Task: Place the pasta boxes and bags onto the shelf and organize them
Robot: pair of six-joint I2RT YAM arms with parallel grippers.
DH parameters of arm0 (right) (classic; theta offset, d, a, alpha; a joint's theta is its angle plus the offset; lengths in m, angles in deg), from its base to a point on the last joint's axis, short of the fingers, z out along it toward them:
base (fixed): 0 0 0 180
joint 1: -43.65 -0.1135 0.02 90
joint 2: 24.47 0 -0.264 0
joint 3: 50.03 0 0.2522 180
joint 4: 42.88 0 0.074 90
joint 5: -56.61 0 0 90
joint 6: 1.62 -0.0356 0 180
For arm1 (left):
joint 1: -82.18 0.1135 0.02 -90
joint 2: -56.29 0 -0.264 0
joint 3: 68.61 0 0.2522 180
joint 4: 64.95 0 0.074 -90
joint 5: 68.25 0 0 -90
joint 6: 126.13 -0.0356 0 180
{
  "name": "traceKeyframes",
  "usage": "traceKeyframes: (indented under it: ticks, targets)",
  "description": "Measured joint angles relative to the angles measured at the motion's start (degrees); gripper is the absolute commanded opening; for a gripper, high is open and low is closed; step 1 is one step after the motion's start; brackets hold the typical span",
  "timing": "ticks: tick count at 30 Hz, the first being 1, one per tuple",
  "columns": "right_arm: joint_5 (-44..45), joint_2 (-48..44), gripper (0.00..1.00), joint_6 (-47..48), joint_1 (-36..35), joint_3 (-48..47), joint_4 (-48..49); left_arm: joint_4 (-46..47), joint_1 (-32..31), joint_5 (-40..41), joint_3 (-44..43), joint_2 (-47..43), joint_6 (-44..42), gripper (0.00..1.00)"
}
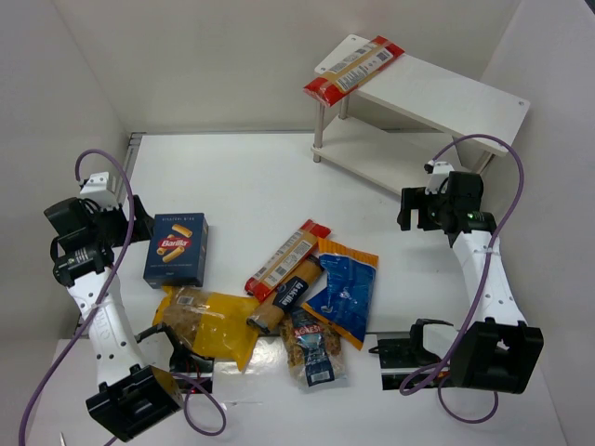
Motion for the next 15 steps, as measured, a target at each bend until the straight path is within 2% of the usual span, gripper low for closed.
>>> traceKeyframes:
  ticks: [5, 11, 15]
  targets:
    - [-0.46, 0.0, 0.99, 0.22, 0.0, 0.0, 0.0, -0.02, 0.0, -0.02, 0.0, 0.0, 0.0, 1.0]
    - [-5.11, -1.49, 0.99, 3.39, 0.0, 0.02, -0.17, -0.07, 0.0, -0.2, 0.0, 0.02, -0.02, 1.0]
    - [-8.48, -3.43, 0.99, 6.1, -2.62, 0.02, -0.59, -0.28, 0.0, -0.7, 0.0, 0.44, -0.81, 1.0]
